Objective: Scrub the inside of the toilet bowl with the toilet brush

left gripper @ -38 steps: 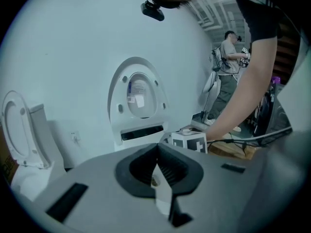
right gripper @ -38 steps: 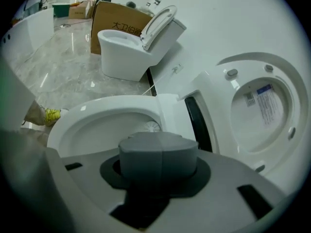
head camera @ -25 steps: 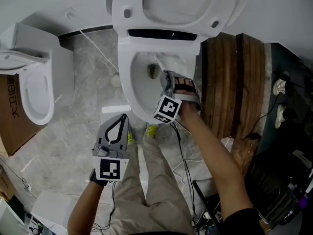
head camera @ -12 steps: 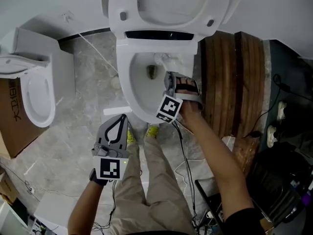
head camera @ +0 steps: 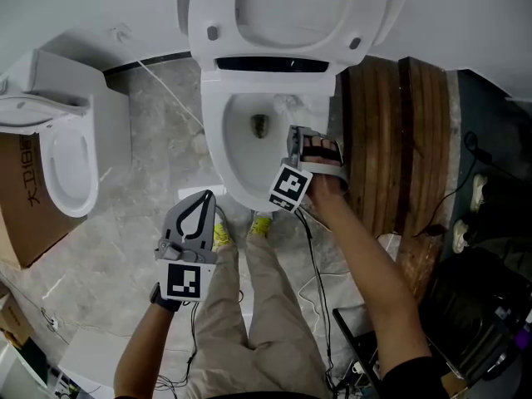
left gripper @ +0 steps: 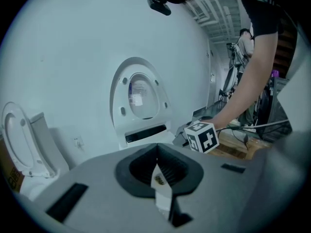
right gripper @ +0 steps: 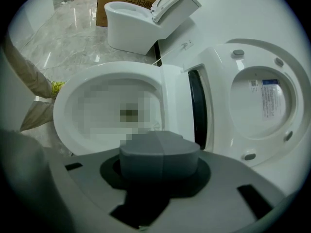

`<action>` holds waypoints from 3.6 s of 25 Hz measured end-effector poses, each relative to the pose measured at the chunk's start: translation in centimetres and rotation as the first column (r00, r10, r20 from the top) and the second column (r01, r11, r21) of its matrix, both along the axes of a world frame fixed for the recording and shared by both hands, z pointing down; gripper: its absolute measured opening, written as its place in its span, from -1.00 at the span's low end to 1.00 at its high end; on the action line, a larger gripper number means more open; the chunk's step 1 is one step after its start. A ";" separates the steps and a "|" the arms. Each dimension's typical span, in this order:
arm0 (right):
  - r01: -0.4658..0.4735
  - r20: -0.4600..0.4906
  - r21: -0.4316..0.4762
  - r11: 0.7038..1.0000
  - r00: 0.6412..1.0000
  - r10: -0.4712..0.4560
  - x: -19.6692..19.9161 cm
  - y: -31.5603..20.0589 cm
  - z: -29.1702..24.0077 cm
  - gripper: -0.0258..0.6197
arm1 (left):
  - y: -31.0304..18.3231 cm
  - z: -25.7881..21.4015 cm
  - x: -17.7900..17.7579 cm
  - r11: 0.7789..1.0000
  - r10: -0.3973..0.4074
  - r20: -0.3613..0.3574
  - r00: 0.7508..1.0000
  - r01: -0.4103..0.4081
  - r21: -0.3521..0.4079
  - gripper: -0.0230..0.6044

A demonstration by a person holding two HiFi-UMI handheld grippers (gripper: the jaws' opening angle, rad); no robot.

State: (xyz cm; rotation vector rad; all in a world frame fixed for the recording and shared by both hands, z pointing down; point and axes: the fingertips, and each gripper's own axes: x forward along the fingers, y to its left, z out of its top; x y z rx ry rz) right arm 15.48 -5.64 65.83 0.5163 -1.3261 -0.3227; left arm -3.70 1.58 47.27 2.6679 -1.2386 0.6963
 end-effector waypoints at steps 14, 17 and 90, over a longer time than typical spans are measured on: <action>-0.029 -0.093 -0.060 0.998 0.995 0.023 1.8 1.9 -1.3 -0.45 | 1.3 -1.1 -0.6 0.998 -0.062 -0.036 0.997 0.061 -0.031 -0.89; -0.029 -0.105 -0.076 0.997 0.994 0.021 1.9 2.7 -1.4 -0.45 | 1.5 -1.3 -0.9 0.998 -0.062 -0.031 0.998 0.061 -0.027 -0.89; -0.051 0.022 -0.413 0.909 0.998 0.066 -6.4 20.1 -4.9 -0.45 | 4.0 -0.7 -3.9 0.978 -0.194 -0.107 0.975 0.183 -0.102 -0.89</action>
